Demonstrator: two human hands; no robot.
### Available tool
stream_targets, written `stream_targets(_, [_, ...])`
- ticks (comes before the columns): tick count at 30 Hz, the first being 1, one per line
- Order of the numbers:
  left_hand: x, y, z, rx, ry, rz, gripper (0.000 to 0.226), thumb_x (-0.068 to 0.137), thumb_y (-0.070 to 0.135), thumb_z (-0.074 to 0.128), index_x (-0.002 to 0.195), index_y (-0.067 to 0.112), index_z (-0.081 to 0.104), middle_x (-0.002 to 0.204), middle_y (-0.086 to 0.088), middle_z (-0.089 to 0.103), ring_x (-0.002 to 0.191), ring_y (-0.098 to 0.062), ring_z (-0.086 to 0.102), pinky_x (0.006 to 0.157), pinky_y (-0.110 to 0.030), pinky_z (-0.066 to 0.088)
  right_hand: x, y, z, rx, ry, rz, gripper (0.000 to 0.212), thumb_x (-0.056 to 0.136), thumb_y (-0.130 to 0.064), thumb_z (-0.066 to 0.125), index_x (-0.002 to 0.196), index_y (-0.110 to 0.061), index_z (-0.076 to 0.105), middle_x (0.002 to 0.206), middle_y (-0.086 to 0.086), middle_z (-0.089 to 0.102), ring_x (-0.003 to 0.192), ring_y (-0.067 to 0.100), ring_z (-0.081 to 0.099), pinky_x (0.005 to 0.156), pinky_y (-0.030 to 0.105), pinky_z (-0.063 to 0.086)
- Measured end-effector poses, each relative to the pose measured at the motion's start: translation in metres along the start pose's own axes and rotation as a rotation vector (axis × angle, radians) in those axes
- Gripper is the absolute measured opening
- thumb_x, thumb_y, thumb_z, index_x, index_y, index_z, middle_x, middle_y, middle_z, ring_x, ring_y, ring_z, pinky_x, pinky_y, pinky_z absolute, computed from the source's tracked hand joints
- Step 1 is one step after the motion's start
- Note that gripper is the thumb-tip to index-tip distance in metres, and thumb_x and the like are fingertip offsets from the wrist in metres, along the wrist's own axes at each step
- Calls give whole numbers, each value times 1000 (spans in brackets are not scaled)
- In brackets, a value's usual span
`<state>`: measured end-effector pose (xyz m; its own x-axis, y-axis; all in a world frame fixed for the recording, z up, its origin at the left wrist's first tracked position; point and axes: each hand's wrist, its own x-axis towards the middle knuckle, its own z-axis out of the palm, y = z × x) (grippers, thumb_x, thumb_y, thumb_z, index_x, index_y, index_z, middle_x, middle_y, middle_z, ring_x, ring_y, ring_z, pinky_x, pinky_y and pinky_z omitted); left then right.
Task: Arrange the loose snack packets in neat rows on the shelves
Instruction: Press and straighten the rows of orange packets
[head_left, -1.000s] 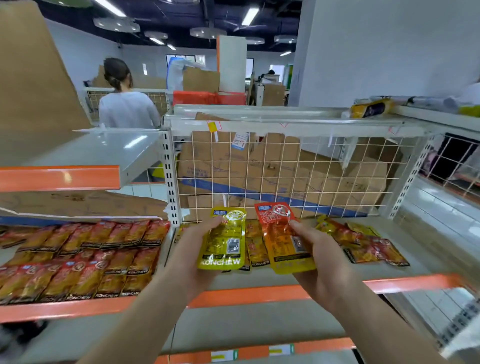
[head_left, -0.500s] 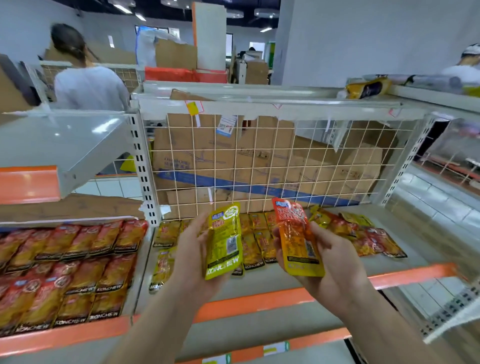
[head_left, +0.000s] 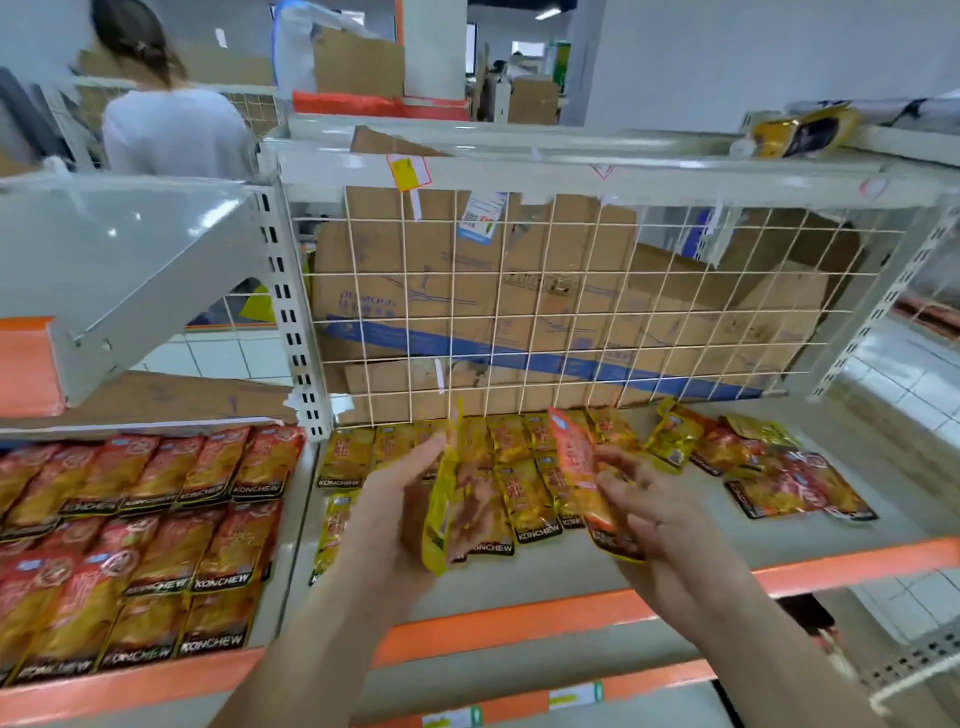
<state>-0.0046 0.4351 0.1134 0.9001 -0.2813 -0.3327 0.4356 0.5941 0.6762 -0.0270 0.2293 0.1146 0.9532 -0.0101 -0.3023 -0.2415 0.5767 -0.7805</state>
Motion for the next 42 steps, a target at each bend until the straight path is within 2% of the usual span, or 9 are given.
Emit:
stream_targets(5, [8,-6,-4,396,194,220,36,95,-1,58,124,20,64,93,-3,67,59,2,66,49,-10,49,18,7,-17,-188,94,-111,47,86,8,61,128,-13,55,106,12,74,86,20,71,69,30,61])
stream_targets(8, [17,-11,-9,338,211,208,47,91,-7,61,126,25,66,105,-11,67,68,-8,70,55,-19,55,24,5,-25,-242,109,-96,34,90,7,58,121,-6,61,107,11,74,92,20,71,79,32,61])
stream_targets(13, [39,-26,1,355,258,212,61,84,-16,65,125,28,65,97,-14,68,74,-21,66,79,-37,56,37,-8,-43,-203,99,-55,20,91,5,56,103,-5,68,93,8,75,78,17,72,66,29,61])
stream_targets(19, [77,-44,29,440,356,267,44,78,-2,80,108,30,75,106,-19,73,93,-32,70,98,-48,53,66,-46,-71,-175,135,-52,17,91,5,56,106,-1,63,89,10,76,75,19,72,75,35,60])
stream_targets(22, [98,-55,48,493,379,250,37,78,1,80,108,21,74,98,-8,77,84,-20,72,78,-31,55,80,-63,-91,-205,149,-58,17,91,3,58,107,2,64,96,15,75,80,24,71,79,40,60])
stream_targets(25, [114,-66,69,506,392,226,30,79,5,81,103,20,74,91,-6,77,75,-19,70,58,-25,42,93,-78,-115,-295,181,-65,13,93,-2,59,103,2,66,100,18,74,85,27,71,80,42,59])
stream_targets(30, [140,-92,94,553,434,214,16,81,18,81,94,23,73,81,1,76,76,-21,63,62,-30,44,120,-93,-151,-325,235,-79,11,92,-3,62,101,-1,68,95,13,75,79,20,72,75,36,54])
stream_targets(35, [158,-123,110,628,431,191,13,83,13,80,93,16,73,65,8,71,52,1,61,60,-25,44,137,-101,-177,-341,251,-82,9,93,-3,61,99,-2,68,94,13,76,79,21,71,75,35,55])
stream_targets(42, [178,-166,116,746,436,194,10,83,7,78,90,10,71,71,0,69,64,-7,68,58,-21,49,145,-103,-200,-413,243,-86,12,93,-2,62,88,-9,70,83,6,76,74,20,72,79,39,55])
